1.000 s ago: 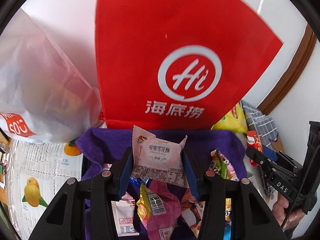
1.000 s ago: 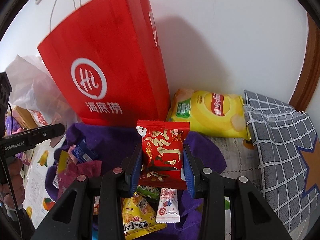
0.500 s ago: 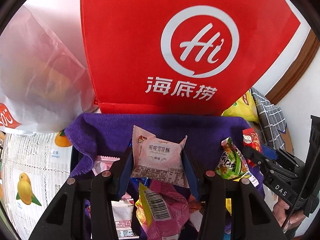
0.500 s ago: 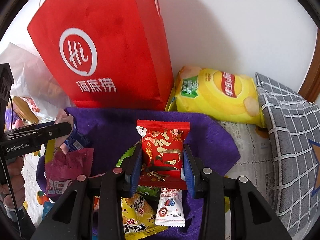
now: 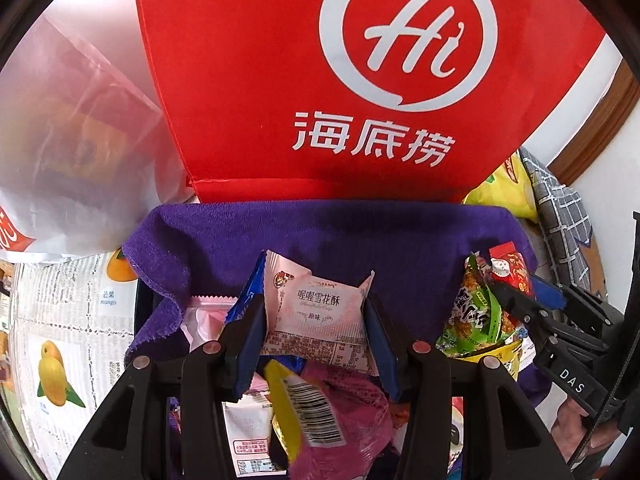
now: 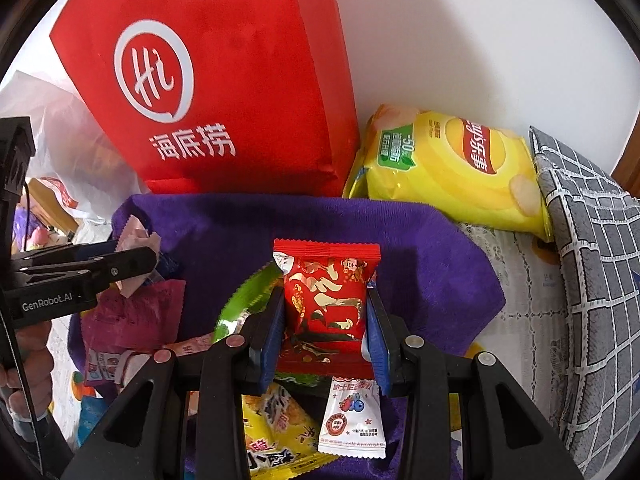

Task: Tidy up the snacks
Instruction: 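Lower the red packet with the right tool while the left tool lowers the pink packet onto the towel, then open both tools to release the packets and lift away from the towel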

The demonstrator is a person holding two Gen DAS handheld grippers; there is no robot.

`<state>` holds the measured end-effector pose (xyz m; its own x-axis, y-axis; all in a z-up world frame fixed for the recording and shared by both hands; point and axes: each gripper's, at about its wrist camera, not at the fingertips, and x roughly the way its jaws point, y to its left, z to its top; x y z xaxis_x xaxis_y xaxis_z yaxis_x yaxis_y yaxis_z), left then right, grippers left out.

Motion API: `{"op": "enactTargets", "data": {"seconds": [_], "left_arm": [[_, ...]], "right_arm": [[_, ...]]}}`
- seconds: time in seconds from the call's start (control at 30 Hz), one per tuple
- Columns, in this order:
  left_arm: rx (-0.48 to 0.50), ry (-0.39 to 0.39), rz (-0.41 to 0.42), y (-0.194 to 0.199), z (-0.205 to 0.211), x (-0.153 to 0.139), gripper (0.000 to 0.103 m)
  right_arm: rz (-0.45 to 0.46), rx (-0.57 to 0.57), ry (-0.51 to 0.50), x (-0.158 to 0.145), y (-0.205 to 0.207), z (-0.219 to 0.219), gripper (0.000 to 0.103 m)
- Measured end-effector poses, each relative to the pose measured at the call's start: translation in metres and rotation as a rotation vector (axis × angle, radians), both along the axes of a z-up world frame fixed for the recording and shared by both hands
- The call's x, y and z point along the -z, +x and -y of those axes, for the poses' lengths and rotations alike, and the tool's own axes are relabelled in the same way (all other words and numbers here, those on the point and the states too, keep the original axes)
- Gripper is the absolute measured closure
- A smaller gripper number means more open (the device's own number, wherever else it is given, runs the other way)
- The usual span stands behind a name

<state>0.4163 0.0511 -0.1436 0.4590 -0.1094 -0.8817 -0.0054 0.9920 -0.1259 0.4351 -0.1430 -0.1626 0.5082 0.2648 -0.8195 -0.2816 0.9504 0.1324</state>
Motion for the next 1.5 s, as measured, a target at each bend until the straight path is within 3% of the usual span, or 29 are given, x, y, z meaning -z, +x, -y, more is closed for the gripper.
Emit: {"op": "enactTargets", "data": {"seconds": [0.3,0.5,0.7,1.0,1.3,1.5], "left_arm": [[0.014,0.017,-0.009,0.003,0.007,0.004,0.052],[0.018,0.021,0.001,0.003,0.01,0.001,0.044],[0.044,0.023,0.014,-0.001,0.015,-0.006,0.031],[0.05,0.032,0.06,-0.01,0.01,-0.026,0.03],[0.072,0.015,0.168,-0.042,0.005,-0.073,0.03],[0.089,0.024,0.176,-0.083,0.009,-0.093,0.03]], "right_arm": [[-0.005,-0.014,-0.011,0.008,0.003,-0.009,0.063],[0.0,-0.012,-0.02,0.008,0.003,-0.01,0.062],[-0.01,0.001,-0.017,0.009,0.002,-0.009,0.055],[0.016,0.002,-0.055,0.002,-0.005,-0.018,0.043],[0.063,0.051,-0.046,-0.04,-0.04,-0.013,0.043],[0.111,0.091,-0.04,-0.082,-0.086,-0.003,0.042]]}}
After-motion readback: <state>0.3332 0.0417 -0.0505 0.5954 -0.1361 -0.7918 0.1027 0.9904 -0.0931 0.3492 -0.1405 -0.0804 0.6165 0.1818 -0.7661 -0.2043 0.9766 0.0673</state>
